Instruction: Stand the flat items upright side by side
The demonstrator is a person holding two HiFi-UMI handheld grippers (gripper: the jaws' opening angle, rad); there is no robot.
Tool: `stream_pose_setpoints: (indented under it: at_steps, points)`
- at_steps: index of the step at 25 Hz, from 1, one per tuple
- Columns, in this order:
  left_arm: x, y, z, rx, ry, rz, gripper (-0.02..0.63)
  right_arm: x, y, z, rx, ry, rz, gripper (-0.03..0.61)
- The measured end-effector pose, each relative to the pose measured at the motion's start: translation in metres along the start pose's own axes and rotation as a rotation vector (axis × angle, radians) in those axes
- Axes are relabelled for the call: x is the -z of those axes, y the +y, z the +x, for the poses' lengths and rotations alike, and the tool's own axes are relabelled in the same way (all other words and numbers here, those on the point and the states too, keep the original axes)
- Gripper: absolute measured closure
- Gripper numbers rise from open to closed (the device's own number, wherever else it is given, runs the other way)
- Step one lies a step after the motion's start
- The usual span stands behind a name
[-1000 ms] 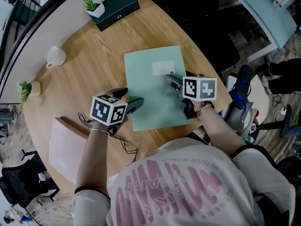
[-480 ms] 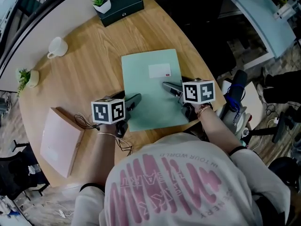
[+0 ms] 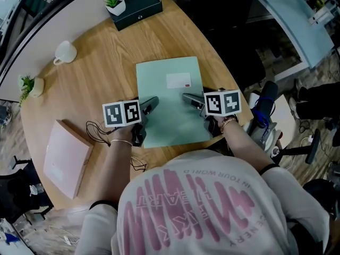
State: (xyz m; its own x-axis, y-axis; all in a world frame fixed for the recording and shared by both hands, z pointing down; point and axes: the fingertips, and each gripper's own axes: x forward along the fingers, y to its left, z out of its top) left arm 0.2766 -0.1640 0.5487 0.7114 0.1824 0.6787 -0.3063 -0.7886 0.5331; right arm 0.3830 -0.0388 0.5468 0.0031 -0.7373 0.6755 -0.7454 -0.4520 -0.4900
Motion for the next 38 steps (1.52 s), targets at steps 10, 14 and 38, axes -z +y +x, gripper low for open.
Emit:
stream_pose_setpoints:
  at_steps: [10,14,38]
  points:
    - [0.000,0.001,0.005,-0.043,0.059,0.013,0.255,-0.001,0.000,0.002,0.051,0.004,-0.028,0.200]
    - [0.001,0.000,0.008,-0.057,0.167,0.000,0.255,-0.001,0.001,0.002,0.073,0.001,-0.025,0.196]
    - [-0.088,-0.012,-0.102,-0.248,-0.272,0.183,0.291,-0.108,0.095,-0.020,0.042,-0.264,-0.356,0.204]
